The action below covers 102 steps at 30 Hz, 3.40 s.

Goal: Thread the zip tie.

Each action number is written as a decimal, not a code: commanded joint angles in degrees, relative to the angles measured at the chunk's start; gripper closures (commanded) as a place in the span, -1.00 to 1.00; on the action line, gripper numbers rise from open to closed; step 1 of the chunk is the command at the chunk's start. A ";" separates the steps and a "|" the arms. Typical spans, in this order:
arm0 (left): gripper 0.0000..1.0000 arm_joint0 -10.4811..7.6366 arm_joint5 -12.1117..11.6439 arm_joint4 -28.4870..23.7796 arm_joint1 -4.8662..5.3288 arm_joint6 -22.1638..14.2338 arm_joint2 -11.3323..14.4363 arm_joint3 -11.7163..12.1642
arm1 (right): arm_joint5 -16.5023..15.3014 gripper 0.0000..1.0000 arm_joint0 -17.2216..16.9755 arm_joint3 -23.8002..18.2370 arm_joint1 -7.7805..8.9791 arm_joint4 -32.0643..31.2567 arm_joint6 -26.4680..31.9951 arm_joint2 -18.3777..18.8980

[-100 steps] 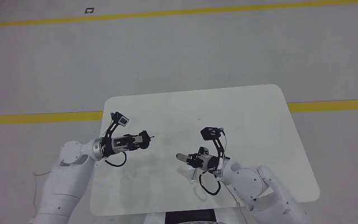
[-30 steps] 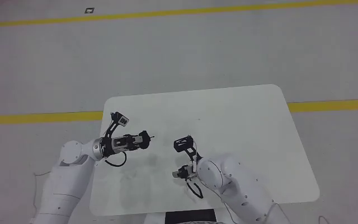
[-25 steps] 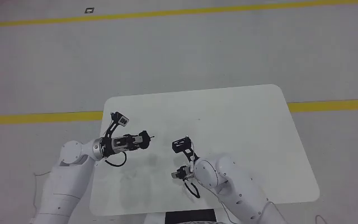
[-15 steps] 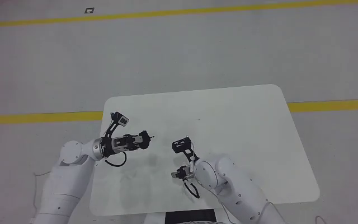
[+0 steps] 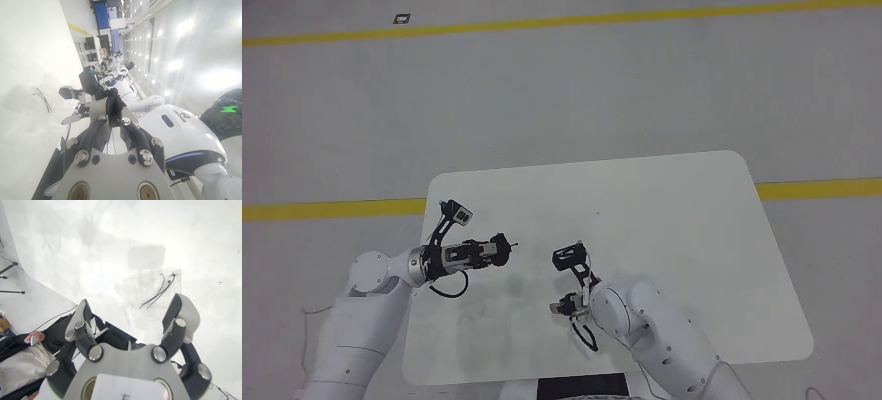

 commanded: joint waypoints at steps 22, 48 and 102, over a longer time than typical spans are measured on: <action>1.00 0.00 0.00 0.00 0.00 0.00 0.00 0.00 | 0.04 0.74 -2.64 1.25 -3.49 -8.34 2.05 2.80; 1.00 0.00 0.00 0.00 0.00 0.00 0.00 0.00 | 0.04 0.72 -1.53 8.70 -7.02 -14.32 1.62 2.61; 1.00 0.00 0.00 0.00 0.00 0.00 0.00 0.00 | 0.04 0.82 -1.11 13.10 -9.73 -19.17 1.87 2.54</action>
